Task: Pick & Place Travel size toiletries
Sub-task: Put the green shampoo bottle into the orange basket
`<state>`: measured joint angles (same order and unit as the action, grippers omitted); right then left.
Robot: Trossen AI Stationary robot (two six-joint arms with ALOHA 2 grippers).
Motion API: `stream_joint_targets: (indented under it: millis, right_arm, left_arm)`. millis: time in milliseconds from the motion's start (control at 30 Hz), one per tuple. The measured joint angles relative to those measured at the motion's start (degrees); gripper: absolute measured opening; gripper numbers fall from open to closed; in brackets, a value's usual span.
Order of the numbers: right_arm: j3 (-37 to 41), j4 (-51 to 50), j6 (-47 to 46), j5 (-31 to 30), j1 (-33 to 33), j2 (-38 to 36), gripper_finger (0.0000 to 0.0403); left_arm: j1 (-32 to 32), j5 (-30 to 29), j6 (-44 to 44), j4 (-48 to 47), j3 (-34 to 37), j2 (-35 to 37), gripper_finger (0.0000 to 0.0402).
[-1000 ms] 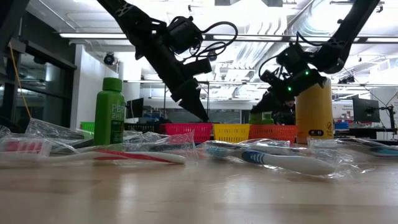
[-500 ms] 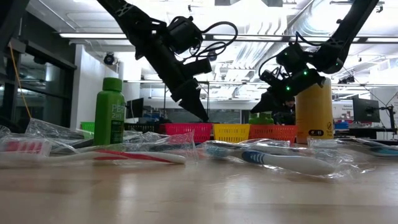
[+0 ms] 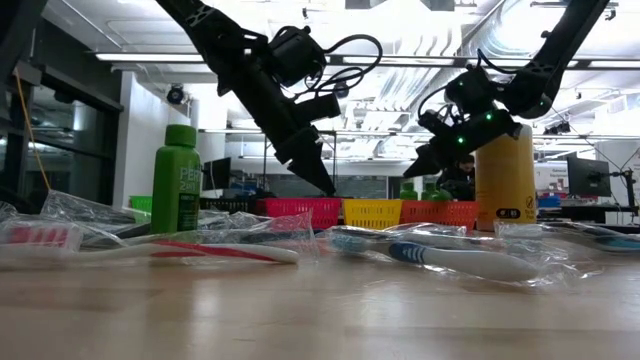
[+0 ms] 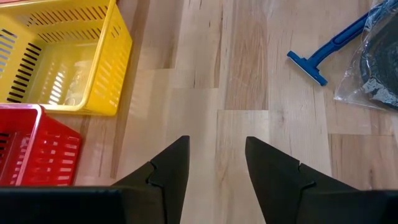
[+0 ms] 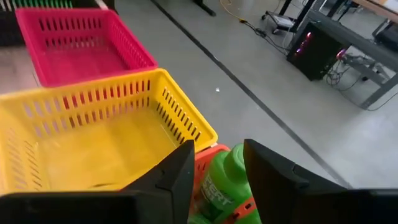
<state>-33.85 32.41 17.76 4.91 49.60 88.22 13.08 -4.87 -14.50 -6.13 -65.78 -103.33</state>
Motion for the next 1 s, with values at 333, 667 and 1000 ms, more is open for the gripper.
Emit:
stream_joint_targets:
  millis: [333, 667, 1000]
  right_arm:
    - [0.02, -7.54, -8.54, 3.62, -3.58, -12.14, 0.0148]
    - [0.02, -24.39, -7.03, -3.53, -13.47, -22.34, 0.0196]
    - [0.02, -29.31, -5.68, -4.2, -18.93, -23.58, 0.0234]
  left_arm:
    - [0.0, -1.52, 3.11, -7.57, 0.3, 4.12, 0.0154]
    - [-3.86, -2.31, 14.55, -15.58, 12.08, 16.88, 0.0154]
    - [-14.81, -3.31, 31.11, -35.84, 17.4, 37.06, 0.0154]
